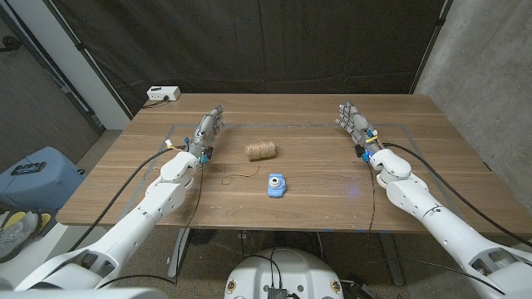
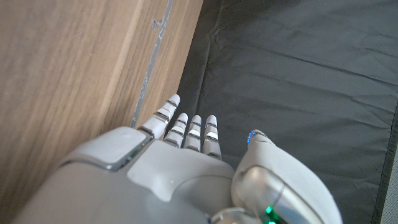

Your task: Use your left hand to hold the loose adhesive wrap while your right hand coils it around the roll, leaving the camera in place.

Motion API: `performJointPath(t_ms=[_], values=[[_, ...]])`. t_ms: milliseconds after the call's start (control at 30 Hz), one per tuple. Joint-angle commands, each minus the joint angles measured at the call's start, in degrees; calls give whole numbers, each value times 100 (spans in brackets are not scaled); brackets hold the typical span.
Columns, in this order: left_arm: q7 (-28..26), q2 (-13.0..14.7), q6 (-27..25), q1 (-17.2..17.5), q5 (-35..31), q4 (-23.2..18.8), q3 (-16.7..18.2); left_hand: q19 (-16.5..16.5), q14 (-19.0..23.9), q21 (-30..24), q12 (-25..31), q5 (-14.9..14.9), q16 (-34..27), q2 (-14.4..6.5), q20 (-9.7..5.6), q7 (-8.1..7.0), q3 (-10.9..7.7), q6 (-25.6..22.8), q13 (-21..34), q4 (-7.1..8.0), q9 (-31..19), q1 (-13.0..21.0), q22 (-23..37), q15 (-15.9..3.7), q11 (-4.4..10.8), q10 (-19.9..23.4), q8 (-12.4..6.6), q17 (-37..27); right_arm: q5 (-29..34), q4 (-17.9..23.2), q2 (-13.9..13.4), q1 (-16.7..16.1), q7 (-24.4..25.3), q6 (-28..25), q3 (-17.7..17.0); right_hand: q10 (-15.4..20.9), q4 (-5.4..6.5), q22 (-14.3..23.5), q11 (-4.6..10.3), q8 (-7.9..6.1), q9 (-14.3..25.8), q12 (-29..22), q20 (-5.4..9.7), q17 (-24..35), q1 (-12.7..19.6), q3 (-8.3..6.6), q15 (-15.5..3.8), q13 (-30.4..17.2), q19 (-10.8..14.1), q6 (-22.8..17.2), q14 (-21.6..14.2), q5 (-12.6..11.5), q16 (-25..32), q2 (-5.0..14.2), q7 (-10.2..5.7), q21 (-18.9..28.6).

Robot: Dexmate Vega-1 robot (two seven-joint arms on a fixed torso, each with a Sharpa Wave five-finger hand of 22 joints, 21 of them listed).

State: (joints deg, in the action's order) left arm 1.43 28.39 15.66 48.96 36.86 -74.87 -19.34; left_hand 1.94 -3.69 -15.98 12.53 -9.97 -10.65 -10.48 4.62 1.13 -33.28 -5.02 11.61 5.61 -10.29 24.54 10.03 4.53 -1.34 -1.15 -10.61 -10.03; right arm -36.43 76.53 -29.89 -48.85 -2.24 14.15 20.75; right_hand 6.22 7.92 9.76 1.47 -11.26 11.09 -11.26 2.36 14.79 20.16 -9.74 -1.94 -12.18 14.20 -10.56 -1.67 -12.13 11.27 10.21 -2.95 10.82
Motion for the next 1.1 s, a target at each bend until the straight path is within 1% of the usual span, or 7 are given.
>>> performJointPath(t_ms=[33, 333, 500, 700, 1100], values=[[160, -297, -216, 141, -279, -53, 459, 6, 4, -30, 22, -29, -17, 3, 32, 7, -50, -87, 18, 0, -10, 53, 21, 48, -54, 14, -26, -9, 238, 171, 97, -37, -199, -351, -194, 58, -1, 9, -1, -19, 13, -37, 284, 17, 47, -50, -138, -26, 52, -65, -57, -37, 34, -22, -11, 36], [417, -441, -313, 97, -513, -45, 690, 3, -3, -15, 20, -30, -7, 12, 27, 19, -67, -113, 15, -20, -10, 55, 21, 47, -56, 15, -32, -5, 454, 242, 186, -95, -210, -313, -322, 56, -6, 9, -8, -18, 13, -37, 282, 6, 42, -64, -133, -23, 58, -64, -59, -34, 35, -29, -10, 38], [528, -497, -386, 82, -594, -68, 773, 5, -4, -8, 19, -33, -1, 22, 29, 33, -76, -121, 12, -46, -10, 66, 20, 51, -49, 19, -32, 0, 652, 429, 103, -162, -95, -360, -356, 57, -18, 9, -8, -18, 12, -38, 271, -5, 47, -75, -107, -20, 52, -64, -54, -32, 31, -41, 2, 35], [587, -557, -429, 87, -685, -136, 864, 5, -8, 6, 20, -38, 7, 30, 32, 63, -91, -136, 8, -92, -10, 87, 20, 58, -49, 29, -33, 7, 917, 645, -32, -191, 37, -451, -340, 50, -68, 9, -10, -17, 11, -35, 243, -31, 87, -93, -85, -17, 35, -62, -47, -27, 21, -82, 6, 29], [591, -650, -390, 346, -782, -452, 1066, 11, -7, 26, 17, -45, 16, 42, 34, 77, -111, -148, 3, -159, -11, 116, 19, 62, -68, 33, -30, 15, 1382, 982, -297, -148, 195, -698, -149, 55, -210, 8, -6, -16, 9, -37, 198, -97, 210, -135, -39, -9, 25, -57, -59, -11, 11, -169, 25, 26]])
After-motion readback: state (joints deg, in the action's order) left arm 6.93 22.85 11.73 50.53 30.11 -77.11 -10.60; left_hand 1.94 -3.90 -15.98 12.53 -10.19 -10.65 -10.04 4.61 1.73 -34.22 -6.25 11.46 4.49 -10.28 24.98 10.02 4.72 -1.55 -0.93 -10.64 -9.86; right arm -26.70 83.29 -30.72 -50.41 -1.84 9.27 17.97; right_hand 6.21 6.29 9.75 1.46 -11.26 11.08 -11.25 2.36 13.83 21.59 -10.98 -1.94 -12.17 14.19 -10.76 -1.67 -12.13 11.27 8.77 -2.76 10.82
